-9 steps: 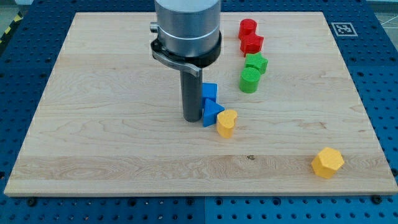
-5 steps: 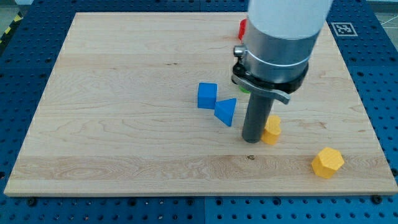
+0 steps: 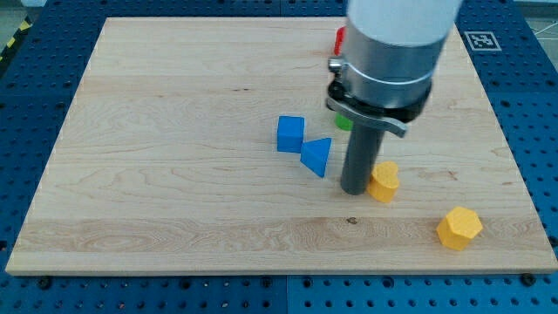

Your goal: Slide the yellow heart closer to the yellow hexagon

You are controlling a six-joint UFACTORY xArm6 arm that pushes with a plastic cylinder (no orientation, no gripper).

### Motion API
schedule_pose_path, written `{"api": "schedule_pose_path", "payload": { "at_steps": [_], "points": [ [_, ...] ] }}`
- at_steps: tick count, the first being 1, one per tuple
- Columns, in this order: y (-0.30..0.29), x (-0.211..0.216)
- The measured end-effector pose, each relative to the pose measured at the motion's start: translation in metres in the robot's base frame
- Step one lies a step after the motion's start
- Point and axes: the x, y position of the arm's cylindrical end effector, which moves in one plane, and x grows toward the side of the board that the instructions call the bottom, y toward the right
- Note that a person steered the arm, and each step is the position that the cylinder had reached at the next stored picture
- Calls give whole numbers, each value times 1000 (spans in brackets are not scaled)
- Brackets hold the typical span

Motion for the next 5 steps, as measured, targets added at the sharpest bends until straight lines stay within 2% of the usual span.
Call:
{"api": "schedule_pose_path", "payload": {
  "at_steps": [1, 3, 4, 5],
  "points": [
    [21, 7],
    [16, 8],
    [9, -16],
    [10, -17]
  ]
}}
